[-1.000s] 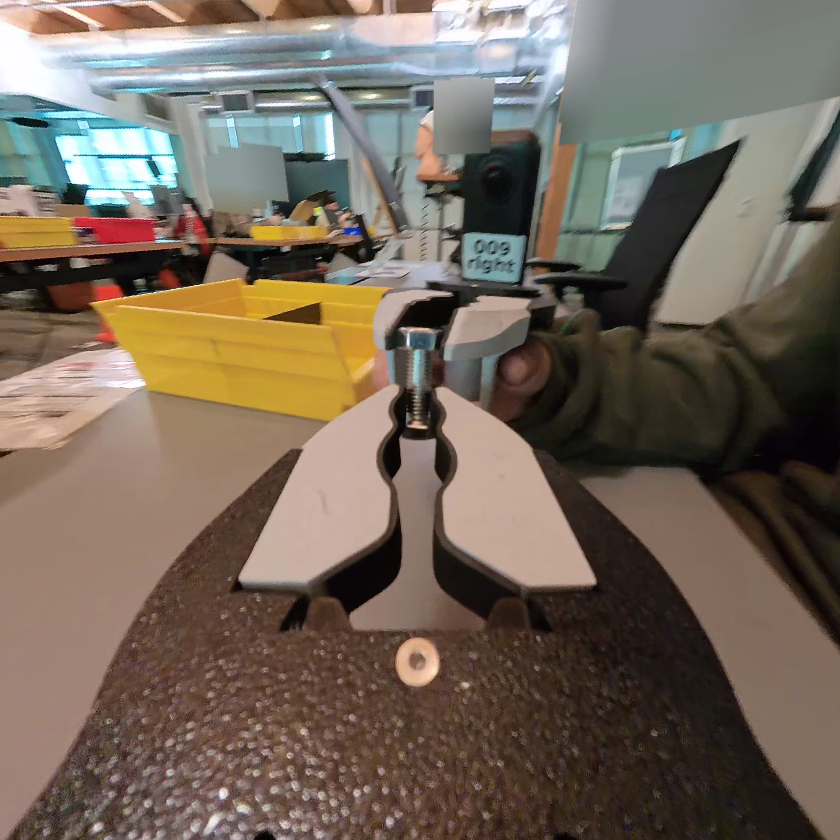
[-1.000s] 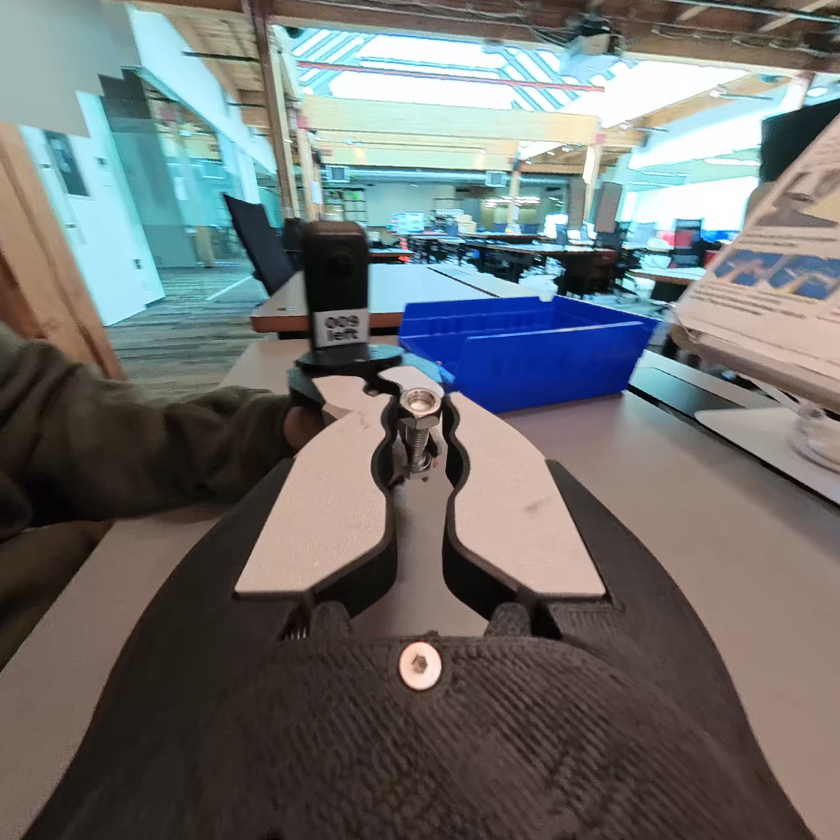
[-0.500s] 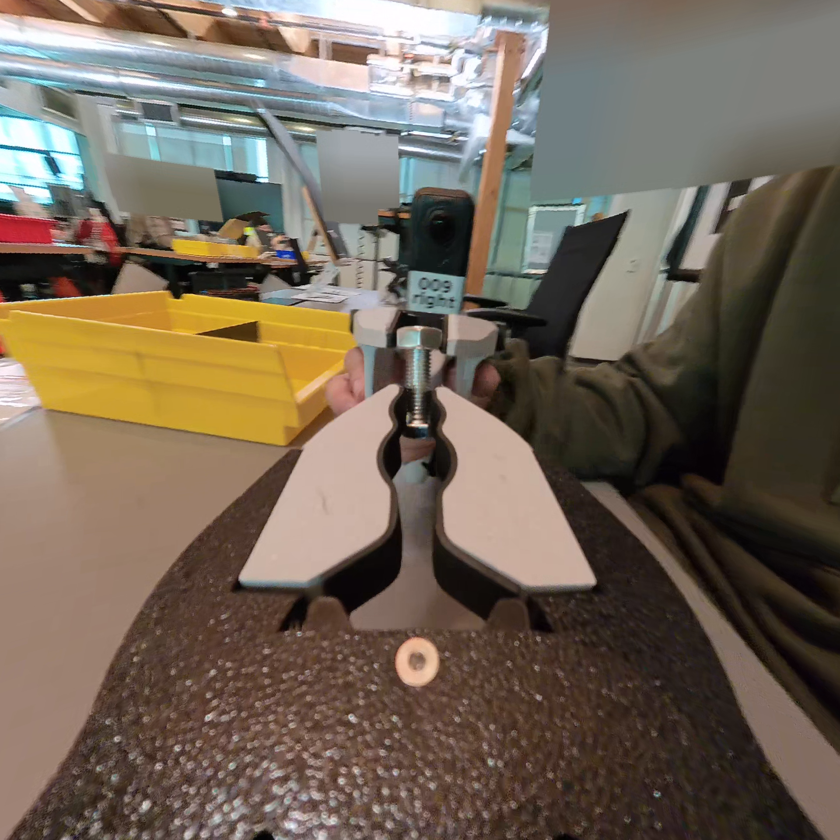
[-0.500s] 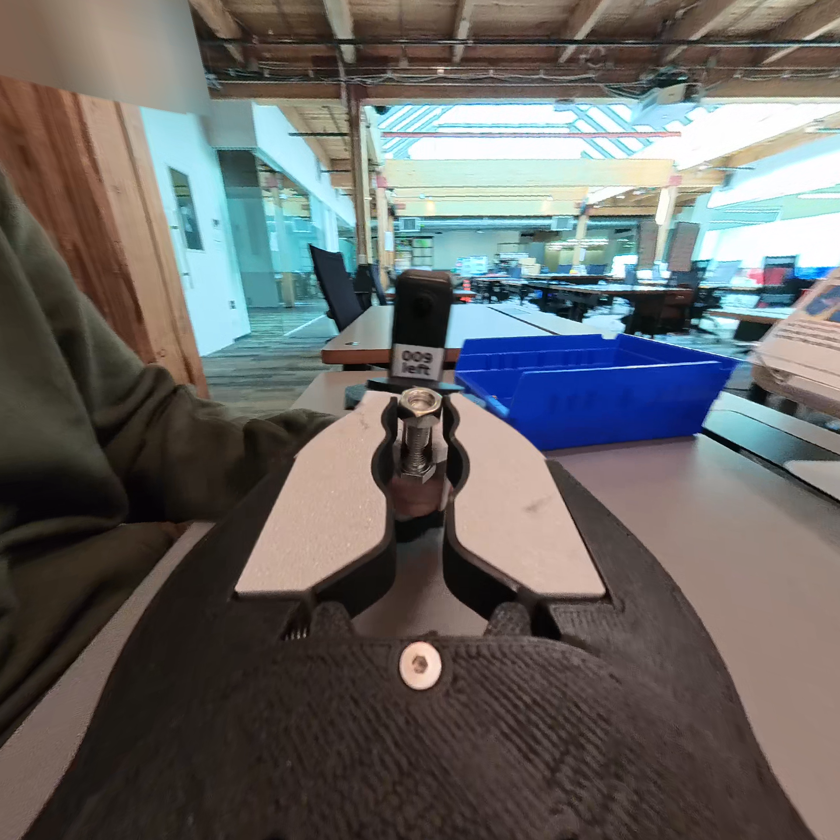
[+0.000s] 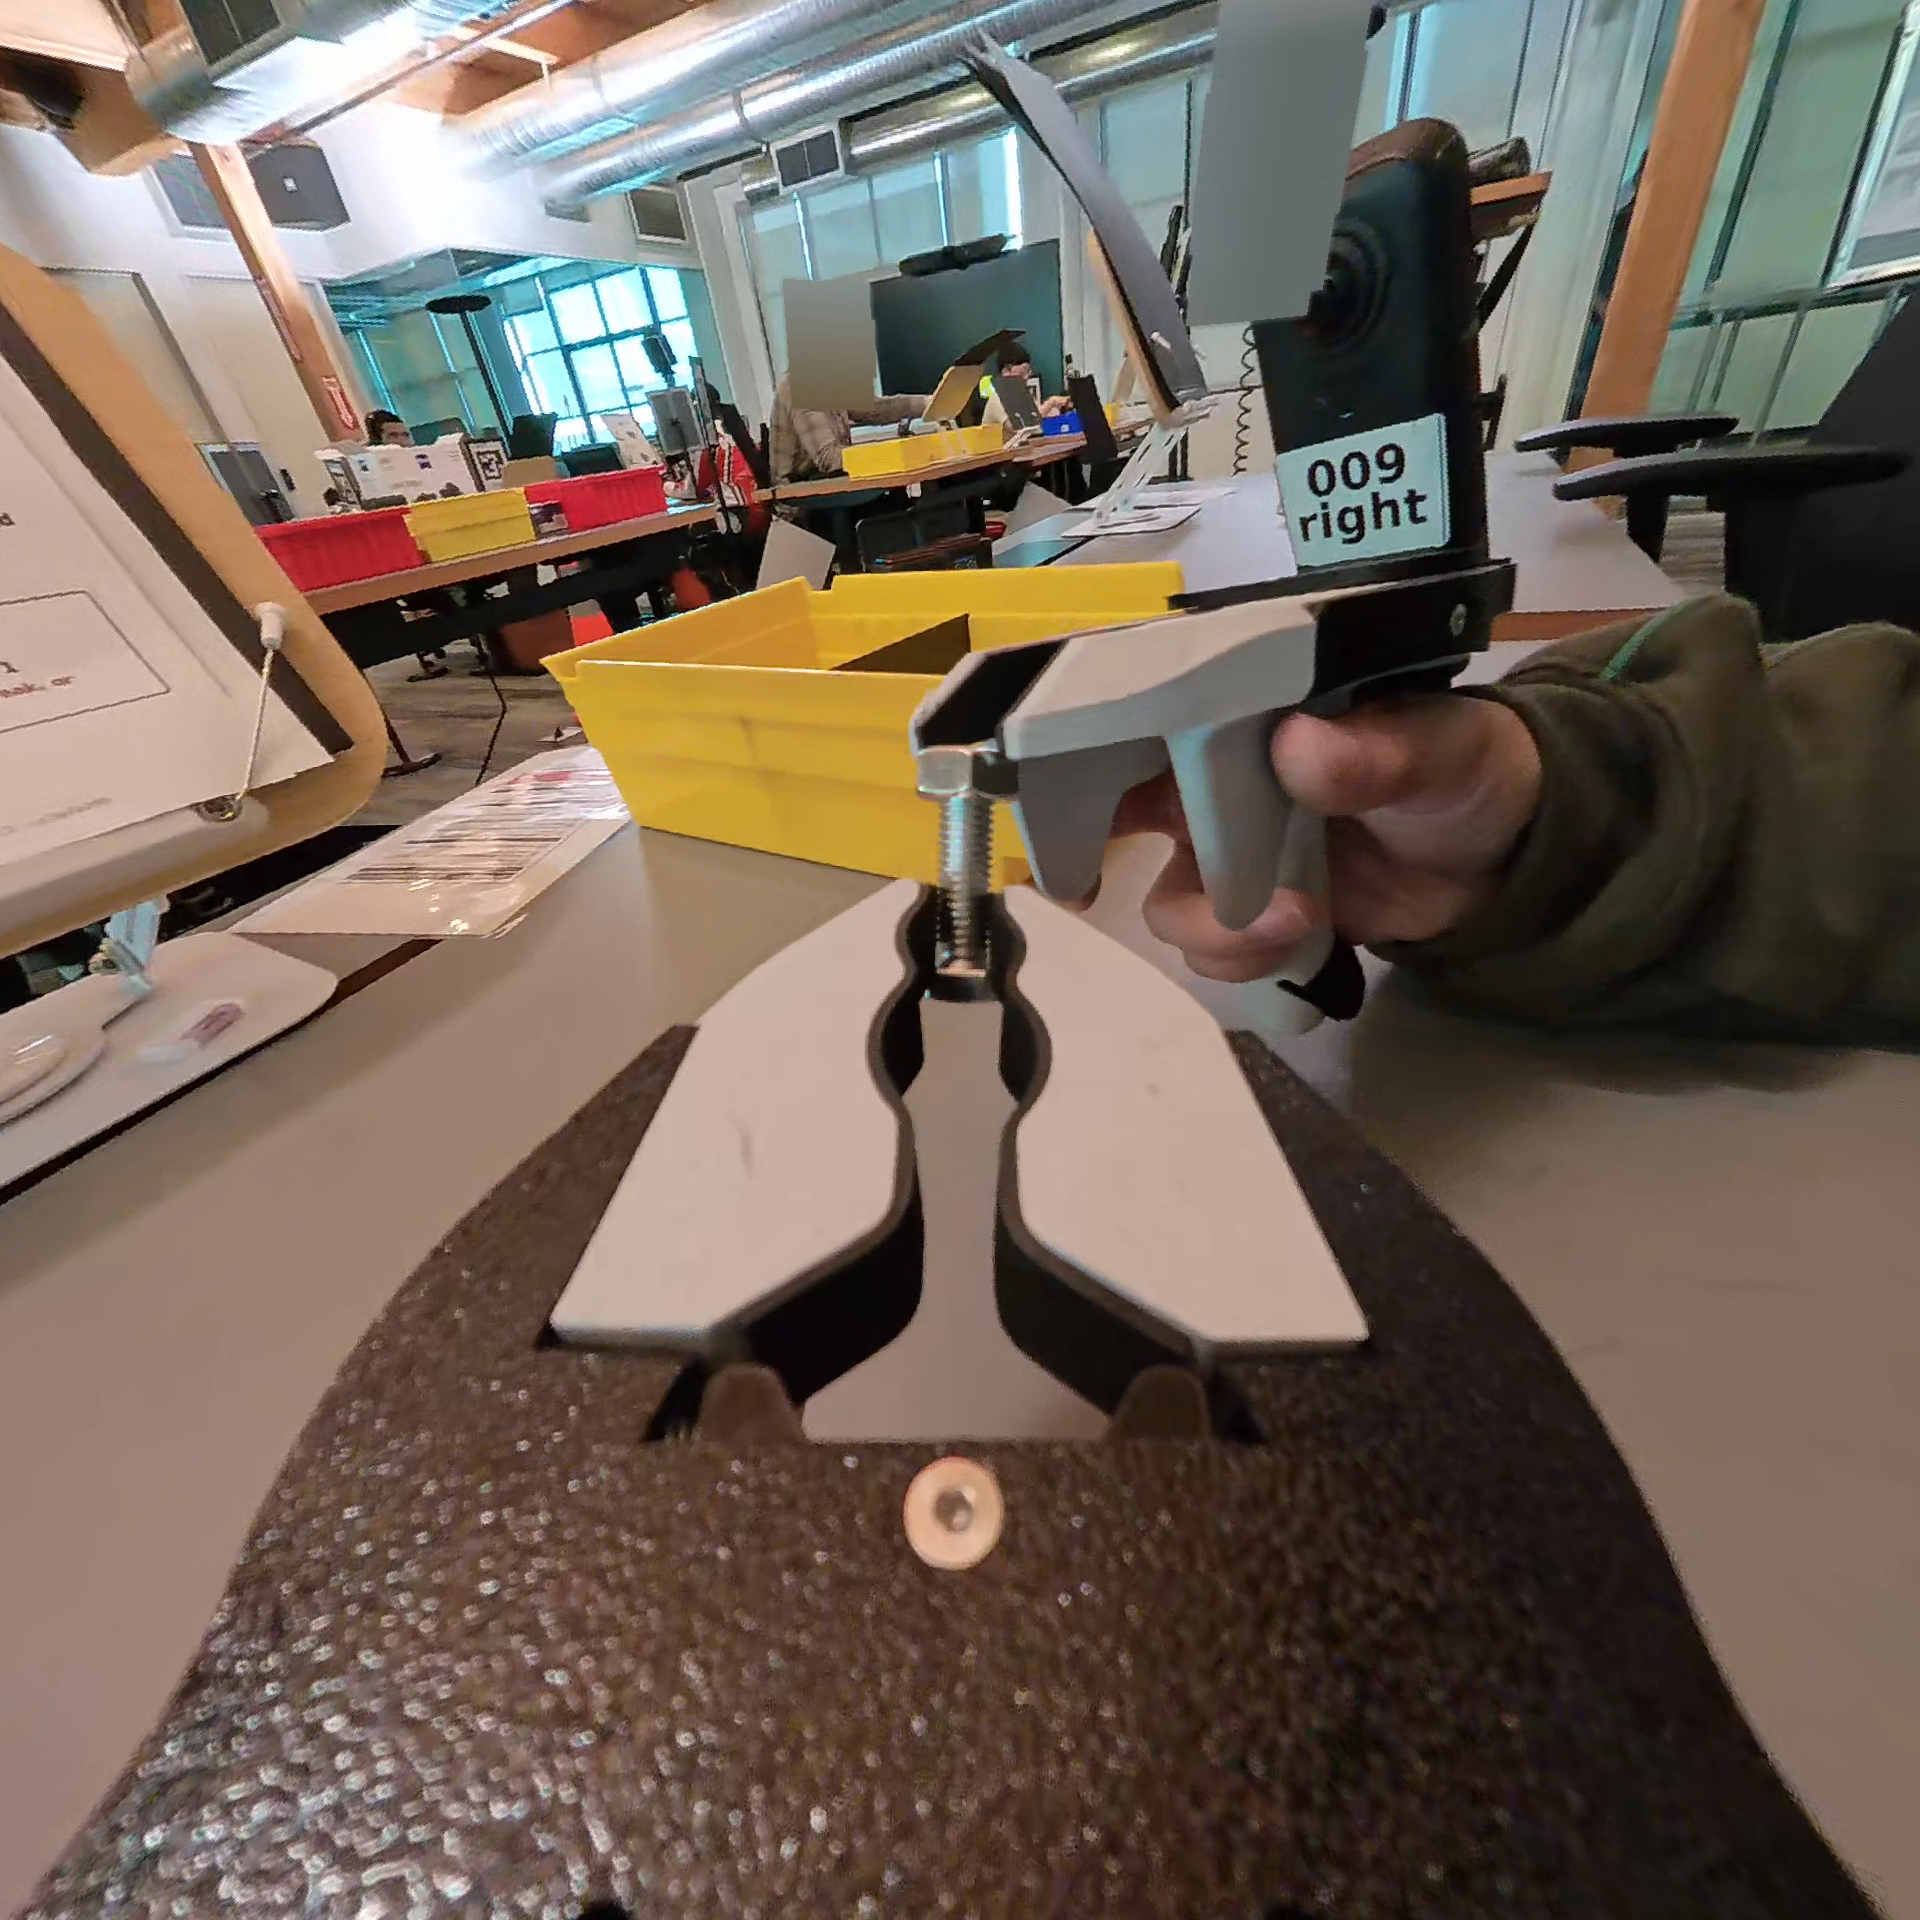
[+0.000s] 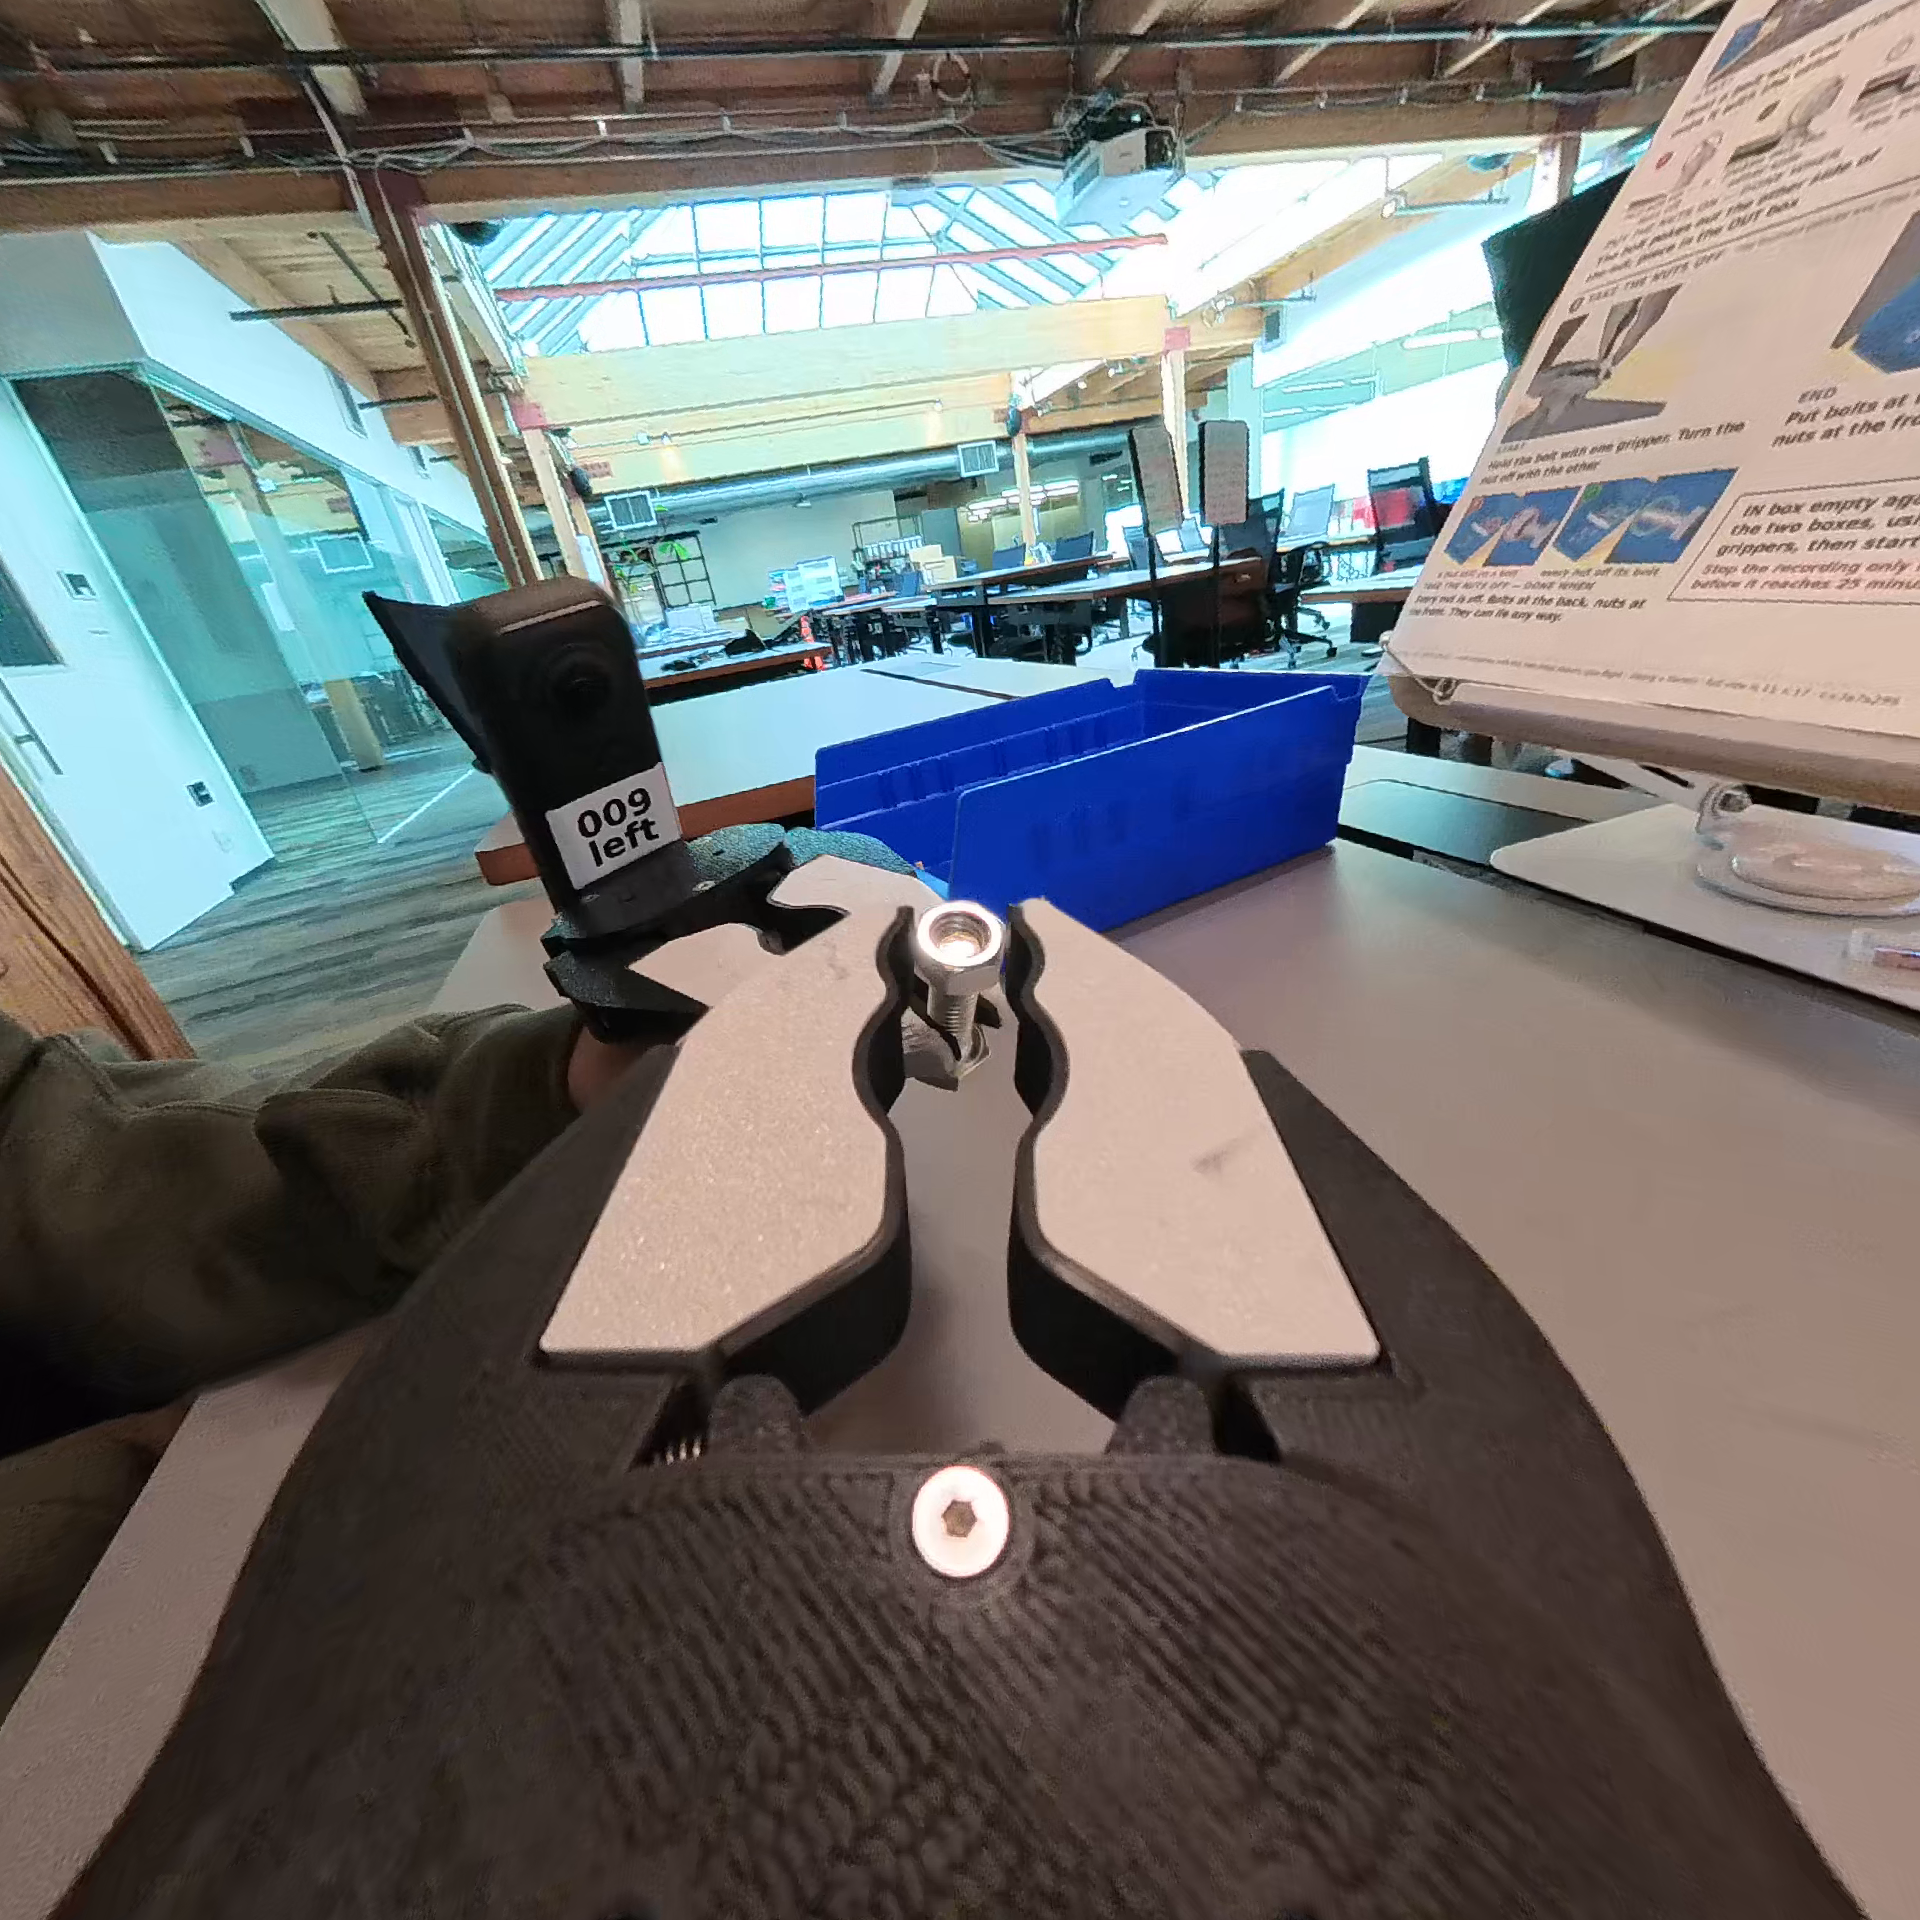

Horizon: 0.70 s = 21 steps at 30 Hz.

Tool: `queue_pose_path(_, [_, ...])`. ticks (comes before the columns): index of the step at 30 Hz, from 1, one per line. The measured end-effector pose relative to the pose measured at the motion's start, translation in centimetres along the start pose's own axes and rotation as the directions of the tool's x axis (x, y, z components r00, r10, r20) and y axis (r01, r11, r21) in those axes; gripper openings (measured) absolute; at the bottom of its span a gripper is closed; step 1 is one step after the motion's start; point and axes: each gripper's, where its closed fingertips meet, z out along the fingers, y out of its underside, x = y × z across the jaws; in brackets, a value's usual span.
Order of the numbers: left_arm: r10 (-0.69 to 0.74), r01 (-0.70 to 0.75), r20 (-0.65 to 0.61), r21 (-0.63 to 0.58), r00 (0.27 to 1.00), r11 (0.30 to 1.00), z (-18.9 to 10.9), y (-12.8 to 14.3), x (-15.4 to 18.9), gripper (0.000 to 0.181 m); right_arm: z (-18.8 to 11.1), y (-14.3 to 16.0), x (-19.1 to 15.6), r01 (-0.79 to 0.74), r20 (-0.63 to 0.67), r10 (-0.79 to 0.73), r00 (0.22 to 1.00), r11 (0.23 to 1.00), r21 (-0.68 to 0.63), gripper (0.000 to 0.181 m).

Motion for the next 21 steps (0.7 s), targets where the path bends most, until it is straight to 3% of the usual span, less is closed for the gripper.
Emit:
queue_pose_path(5, [0.000,-0.001,-0.007,-0.006,1.000,1.000,0.1,0.1,0.1,0.009,0.0,0.3,0.4,0.024,-0.035,-0.025,0.999,0.999,-0.031,0.028])
queue_pose_path(13, [-0.030,0.030,-0.056,-0.008,0.998,1.000,0.0,0.3,0.5,0.009,0.2,0.8,-0.2,0.028,0.013,-0.027,1.000,0.996,-0.086,0.018])
queue_pose_path(17, [-0.155,0.173,-0.239,0.057,0.958,0.983,-0.3,-0.8,2.3,0.009,-0.4,0.1,-1.4,-0.003,0.150,0.012,0.989,0.998,-0.059,0.017])
queue_pose_path(21, [-0.242,0.332,-0.518,0.086,0.820,0.939,-1.6,-2.7,5.5,0.009,-1.5,-1.2,-4.6,0.030,0.370,-0.029,0.928,1.000,0.005,0.017])
